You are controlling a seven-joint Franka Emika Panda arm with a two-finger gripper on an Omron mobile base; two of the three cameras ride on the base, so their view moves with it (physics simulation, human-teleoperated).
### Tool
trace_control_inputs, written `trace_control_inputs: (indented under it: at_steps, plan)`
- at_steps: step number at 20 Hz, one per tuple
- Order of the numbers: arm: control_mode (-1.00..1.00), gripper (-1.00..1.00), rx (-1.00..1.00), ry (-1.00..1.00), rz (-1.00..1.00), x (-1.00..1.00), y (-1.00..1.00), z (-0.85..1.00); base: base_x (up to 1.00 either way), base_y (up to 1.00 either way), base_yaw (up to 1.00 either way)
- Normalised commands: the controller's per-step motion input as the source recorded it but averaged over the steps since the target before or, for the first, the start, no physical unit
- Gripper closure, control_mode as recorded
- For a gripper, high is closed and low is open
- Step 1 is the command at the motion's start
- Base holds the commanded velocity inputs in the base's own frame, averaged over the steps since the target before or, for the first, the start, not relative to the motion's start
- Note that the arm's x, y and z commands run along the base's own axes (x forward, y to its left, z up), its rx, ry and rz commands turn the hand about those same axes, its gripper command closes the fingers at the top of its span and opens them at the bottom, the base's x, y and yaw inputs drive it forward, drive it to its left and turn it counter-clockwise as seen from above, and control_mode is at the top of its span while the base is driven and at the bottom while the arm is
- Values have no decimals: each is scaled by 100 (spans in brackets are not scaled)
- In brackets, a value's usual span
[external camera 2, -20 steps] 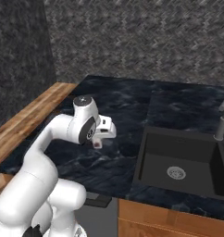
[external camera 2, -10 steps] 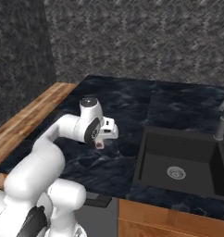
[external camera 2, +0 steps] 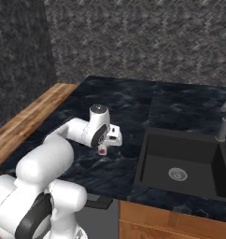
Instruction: Move the drinks to the dining counter.
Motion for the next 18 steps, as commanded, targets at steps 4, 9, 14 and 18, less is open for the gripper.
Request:
trace_control_inputs:
  at_steps: [4, 9, 14, 18]
  plan:
    - [-100, 100, 0, 0, 0, 13, 0, -15, 0, 0, 0]
    - [-100, 100, 0, 0, 0, 5, 0, -16, 0, 0, 0]
    - [-100, 100, 0, 0, 0, 14, 0, -27, 0, 0, 0]
    - [-100, 100, -4, 0, 0, 13, 0, -30, 0, 0, 0]
